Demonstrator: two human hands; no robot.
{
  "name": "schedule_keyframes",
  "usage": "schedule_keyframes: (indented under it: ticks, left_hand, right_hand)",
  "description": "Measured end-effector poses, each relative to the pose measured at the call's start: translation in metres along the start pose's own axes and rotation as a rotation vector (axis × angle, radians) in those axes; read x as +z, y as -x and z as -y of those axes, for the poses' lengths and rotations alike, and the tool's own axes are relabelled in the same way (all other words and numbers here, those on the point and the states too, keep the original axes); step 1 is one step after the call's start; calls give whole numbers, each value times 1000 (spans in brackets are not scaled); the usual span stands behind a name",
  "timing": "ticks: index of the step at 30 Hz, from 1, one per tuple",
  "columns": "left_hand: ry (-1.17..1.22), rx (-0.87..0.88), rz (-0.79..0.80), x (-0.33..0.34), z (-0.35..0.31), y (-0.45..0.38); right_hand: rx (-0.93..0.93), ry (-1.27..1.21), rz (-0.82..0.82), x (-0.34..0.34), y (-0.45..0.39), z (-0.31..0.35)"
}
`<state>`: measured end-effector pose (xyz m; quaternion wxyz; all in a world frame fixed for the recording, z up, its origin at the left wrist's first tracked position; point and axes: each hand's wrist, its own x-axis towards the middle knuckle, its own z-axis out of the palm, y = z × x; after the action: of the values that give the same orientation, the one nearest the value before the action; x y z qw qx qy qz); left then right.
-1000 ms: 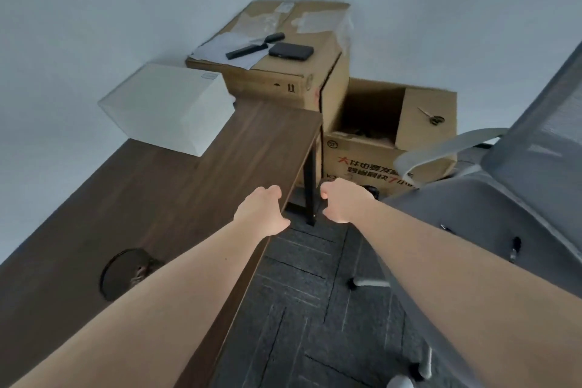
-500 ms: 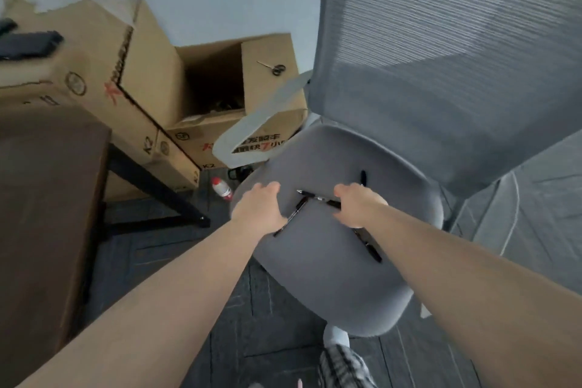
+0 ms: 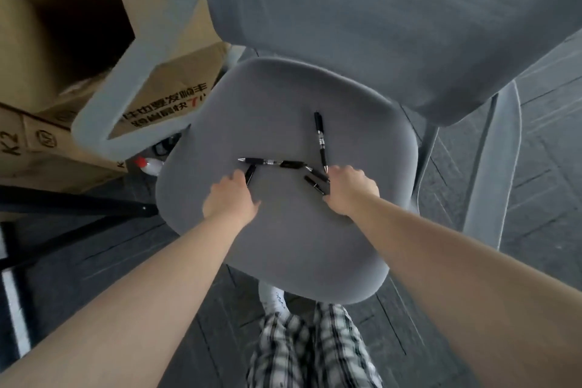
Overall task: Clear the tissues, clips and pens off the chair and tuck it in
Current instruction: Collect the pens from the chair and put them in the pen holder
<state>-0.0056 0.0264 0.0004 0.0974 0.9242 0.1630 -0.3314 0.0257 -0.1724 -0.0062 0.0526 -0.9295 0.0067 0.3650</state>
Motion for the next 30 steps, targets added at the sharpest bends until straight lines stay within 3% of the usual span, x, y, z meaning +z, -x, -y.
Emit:
schedule_keyframes:
  ticks: [9, 18, 26, 30]
  left_hand:
    - [32, -48, 24, 28, -5, -34]
    - [133, -12, 43, 18, -7, -39]
    - [34, 356, -128, 1, -18, -47]
    - [-72, 387, -117, 2, -32, -62]
  right_hand:
    - [93, 3, -26, 33, -18, 4]
    - [133, -108, 16, 19, -17, 13]
    - [128, -209, -155, -15, -25, 22]
    - [130, -273, -210, -23, -45, 26]
